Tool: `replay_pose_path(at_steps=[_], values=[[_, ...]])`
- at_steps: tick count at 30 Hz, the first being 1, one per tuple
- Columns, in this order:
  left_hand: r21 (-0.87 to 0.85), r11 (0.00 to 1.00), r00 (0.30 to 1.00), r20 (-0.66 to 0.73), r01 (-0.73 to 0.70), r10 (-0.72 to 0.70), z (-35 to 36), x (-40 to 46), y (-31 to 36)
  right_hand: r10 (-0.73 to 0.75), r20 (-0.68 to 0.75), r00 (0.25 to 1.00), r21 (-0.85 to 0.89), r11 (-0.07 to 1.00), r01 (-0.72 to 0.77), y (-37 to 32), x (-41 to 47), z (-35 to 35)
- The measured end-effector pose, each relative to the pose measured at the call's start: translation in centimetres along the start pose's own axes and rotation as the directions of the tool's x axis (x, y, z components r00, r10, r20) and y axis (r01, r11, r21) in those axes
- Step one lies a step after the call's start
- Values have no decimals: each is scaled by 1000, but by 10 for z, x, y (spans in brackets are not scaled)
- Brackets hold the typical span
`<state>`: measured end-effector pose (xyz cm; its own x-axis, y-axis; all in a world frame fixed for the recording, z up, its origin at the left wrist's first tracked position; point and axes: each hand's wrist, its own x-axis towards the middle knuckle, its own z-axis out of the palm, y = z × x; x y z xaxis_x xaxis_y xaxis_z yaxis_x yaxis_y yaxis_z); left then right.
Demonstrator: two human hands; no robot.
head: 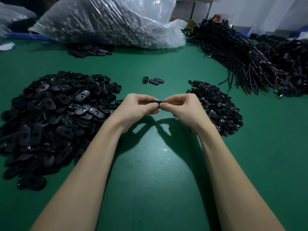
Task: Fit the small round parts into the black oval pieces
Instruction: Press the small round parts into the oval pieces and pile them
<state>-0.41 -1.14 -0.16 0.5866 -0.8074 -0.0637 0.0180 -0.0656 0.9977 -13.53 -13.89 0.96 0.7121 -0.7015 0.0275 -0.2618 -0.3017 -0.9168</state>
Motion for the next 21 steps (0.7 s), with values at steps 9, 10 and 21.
replay_pose_path(at_steps=[9,10,21], values=[[49,998,1000,-2,-30,31,-2,-1,4,-34,-55,998,-74,997,30,-5,0,5],[62,998,1000,-1,-29,30,-1,-2,3,-35,-54,998,-87,996,30,-5,0,5],[143,990,996,-81,-17,28,6,1,-1,-102,-95,990,-140,986,88,0,-2,17]])
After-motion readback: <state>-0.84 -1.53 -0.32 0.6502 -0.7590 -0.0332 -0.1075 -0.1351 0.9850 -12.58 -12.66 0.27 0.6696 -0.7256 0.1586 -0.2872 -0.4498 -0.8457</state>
